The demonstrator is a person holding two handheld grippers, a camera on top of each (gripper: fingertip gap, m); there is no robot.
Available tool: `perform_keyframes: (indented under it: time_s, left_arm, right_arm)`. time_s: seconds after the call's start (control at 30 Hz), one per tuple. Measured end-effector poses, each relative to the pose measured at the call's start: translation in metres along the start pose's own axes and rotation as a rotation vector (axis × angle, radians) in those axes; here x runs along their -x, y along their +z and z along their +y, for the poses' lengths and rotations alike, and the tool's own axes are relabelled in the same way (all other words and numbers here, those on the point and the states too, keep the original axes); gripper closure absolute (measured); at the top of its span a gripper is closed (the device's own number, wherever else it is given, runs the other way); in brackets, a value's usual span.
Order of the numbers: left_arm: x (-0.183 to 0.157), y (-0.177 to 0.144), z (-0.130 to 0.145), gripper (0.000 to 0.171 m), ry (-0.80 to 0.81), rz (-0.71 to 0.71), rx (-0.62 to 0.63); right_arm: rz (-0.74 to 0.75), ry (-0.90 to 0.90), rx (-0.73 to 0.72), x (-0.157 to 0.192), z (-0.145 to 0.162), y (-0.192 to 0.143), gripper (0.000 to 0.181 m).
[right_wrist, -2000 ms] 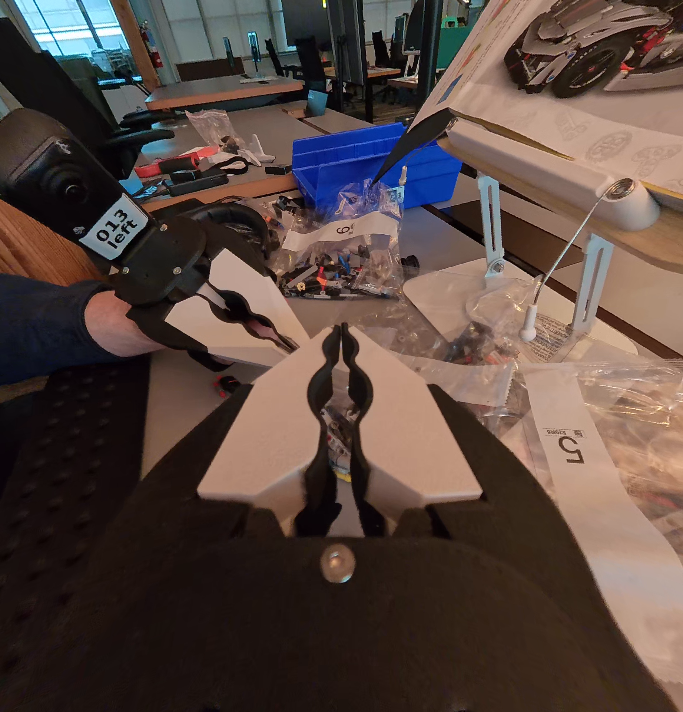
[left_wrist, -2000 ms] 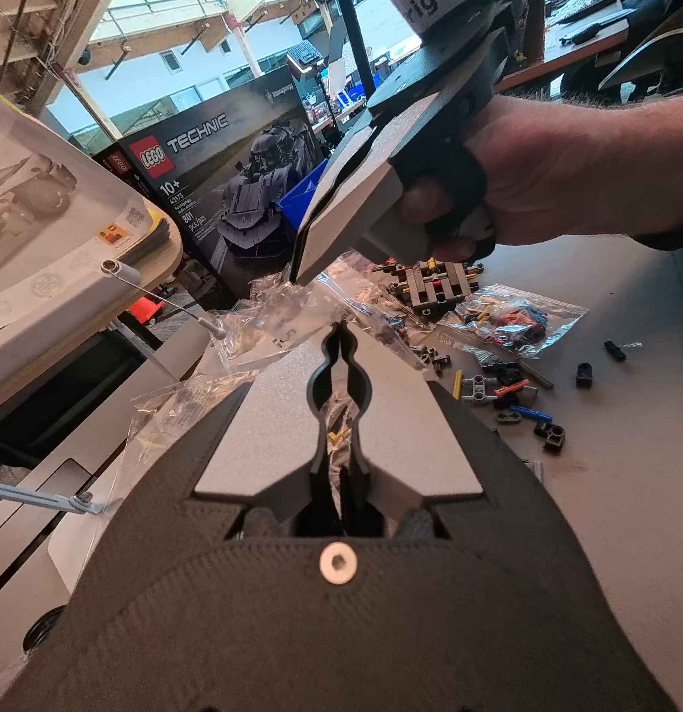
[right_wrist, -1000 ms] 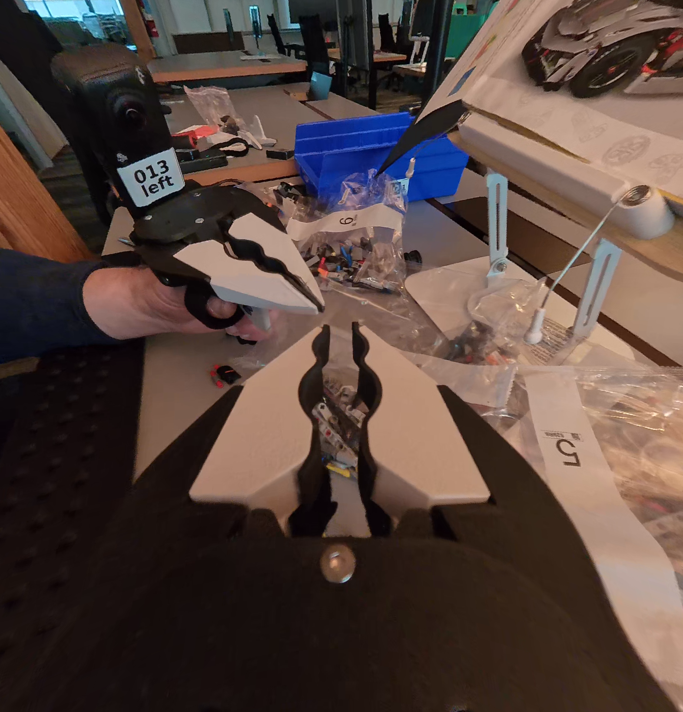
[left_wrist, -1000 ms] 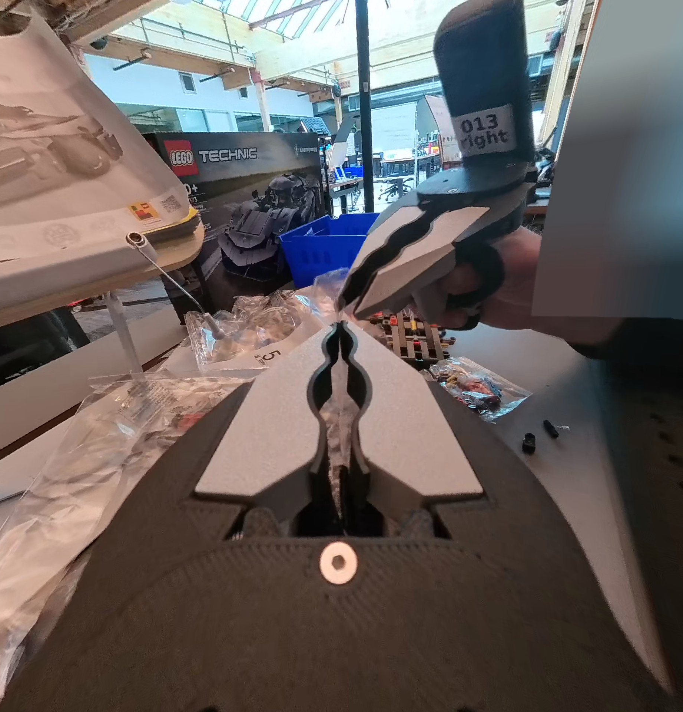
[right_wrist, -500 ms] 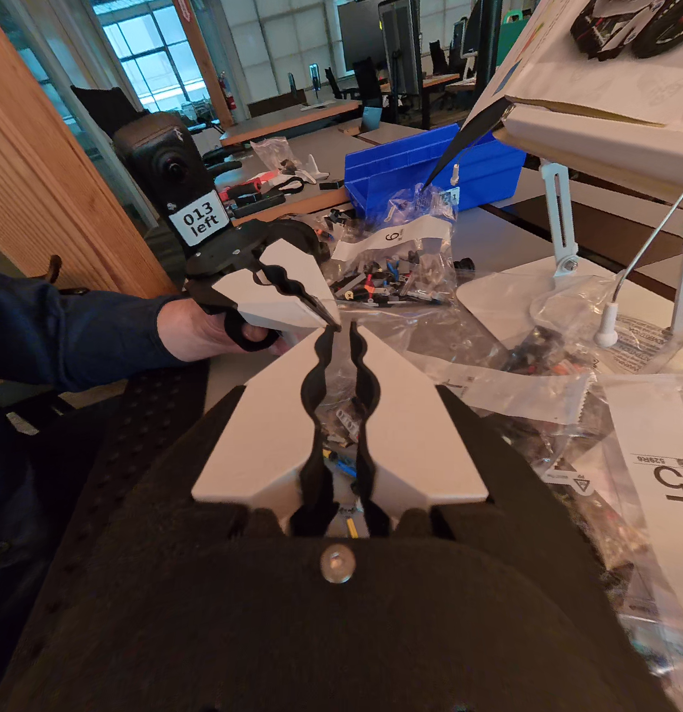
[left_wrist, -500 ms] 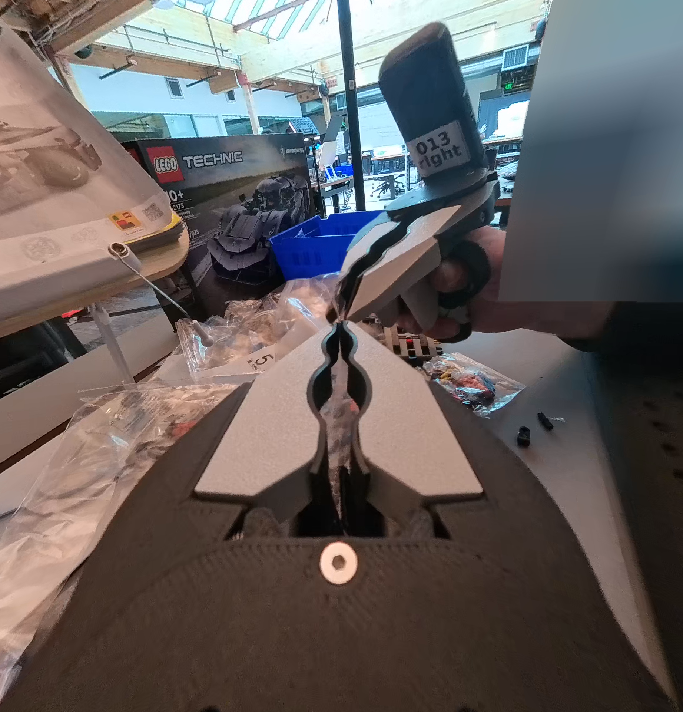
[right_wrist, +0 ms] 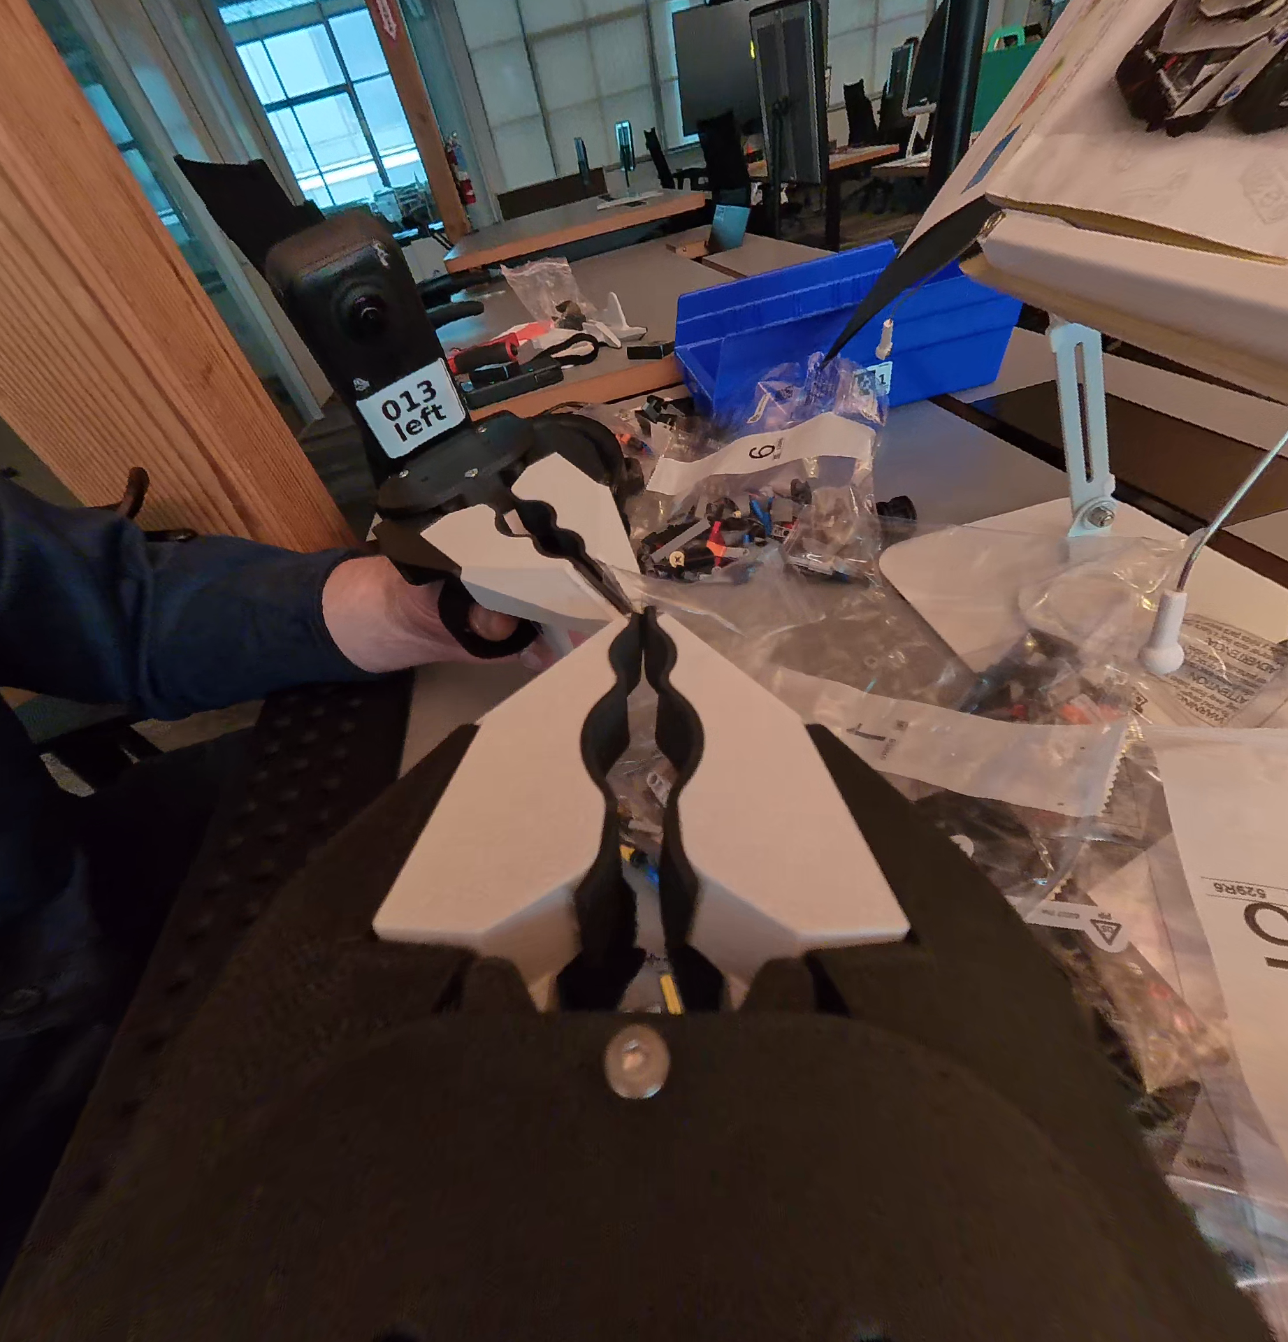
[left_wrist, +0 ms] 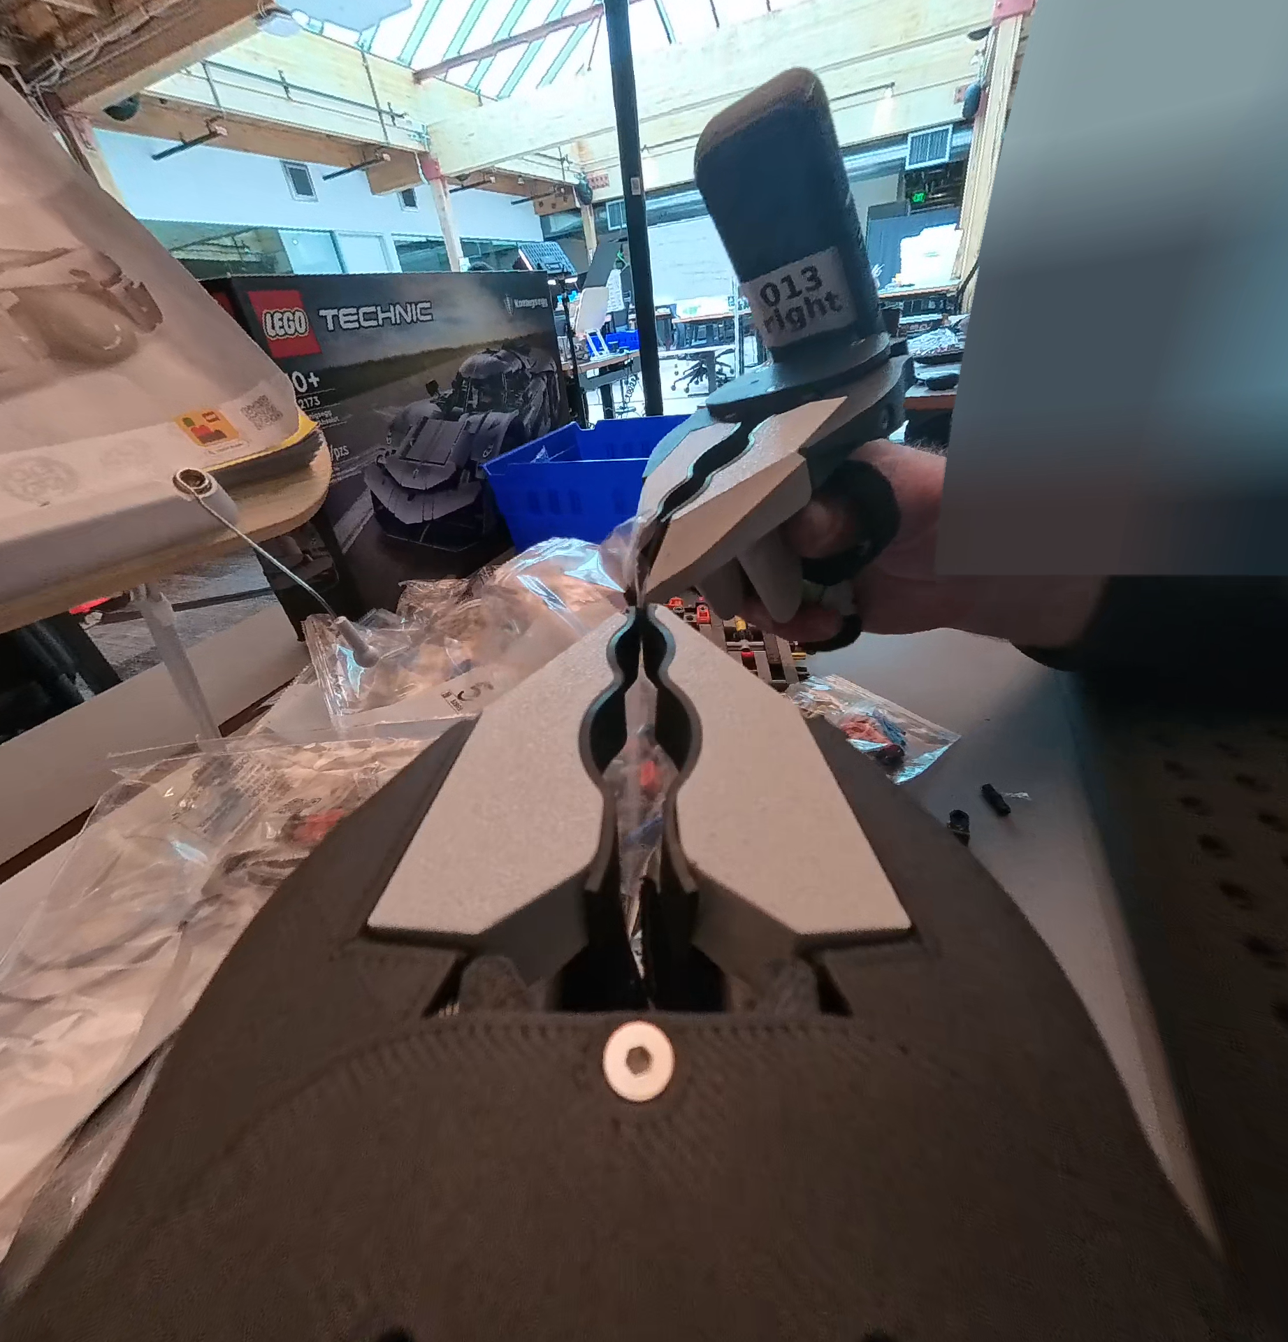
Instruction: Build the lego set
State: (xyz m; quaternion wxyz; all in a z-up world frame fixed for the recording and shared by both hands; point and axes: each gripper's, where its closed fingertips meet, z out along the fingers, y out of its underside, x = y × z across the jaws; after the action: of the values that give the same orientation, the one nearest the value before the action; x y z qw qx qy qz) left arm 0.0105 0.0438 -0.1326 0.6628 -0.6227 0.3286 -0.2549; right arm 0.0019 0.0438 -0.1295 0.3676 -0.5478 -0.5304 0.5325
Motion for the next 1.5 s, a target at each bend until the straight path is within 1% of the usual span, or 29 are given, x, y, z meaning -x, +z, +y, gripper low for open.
perform_keyframes:
  time_s: [0.17,0.33,0.57,0.8,0.9,0.93,1.0,1.1,1.23,1.33,1.5]
  left_arm:
    - [0.0,0.0,0.0,0.171,0.002,0.0,0.002]
    - [0.0,-0.001,-0.001,0.171,-0.013,0.007,-0.01]
    - [0.005,-0.008,-0.013,0.171,-0.107,0.027,-0.082]
    - [0.005,-0.006,-0.008,0.171,-0.071,0.012,-0.049]
    - [0.004,-0.002,-0.002,0.171,-0.055,0.007,-0.013]
    - [0.002,-0.001,0.0,0.171,-0.054,0.014,-0.005]
    - [0.0,0.002,0.003,0.162,-0.043,0.013,0.012]
    - [0.0,0.002,0.002,0.16,-0.049,0.016,0.009]
    - [-0.003,0.002,0.002,0.164,-0.042,0.032,0.012]
    - [0.0,0.0,0.001,0.171,-0.054,0.02,0.005]
    - [-0.002,-0.001,0.001,0.171,-0.053,0.033,0.003]
  right_arm:
    - [0.006,-0.01,0.016,0.0,0.001,-0.001,0.181]
    - [-0.004,-0.013,0.002,0.002,-0.001,-0.001,0.181]
    - [-0.025,0.032,-0.067,-0.002,-0.01,-0.011,0.181]
    - [0.003,0.011,-0.026,-0.006,-0.003,-0.008,0.181]
    - [0.013,-0.021,-0.005,-0.004,-0.001,-0.006,0.181]
    - [0.011,-0.026,-0.002,-0.003,0.0,-0.005,0.181]
    - [0.014,-0.045,0.019,-0.003,0.004,-0.002,0.181]
    - [-0.001,-0.047,0.021,0.0,0.005,0.0,0.181]
    - [-0.019,-0.043,0.01,0.002,0.004,0.001,0.181]
    - [-0.029,-0.037,0.003,0.002,0.003,0.0,0.181]
    - [-0.028,-0.04,0.007,0.002,0.004,0.0,0.181]
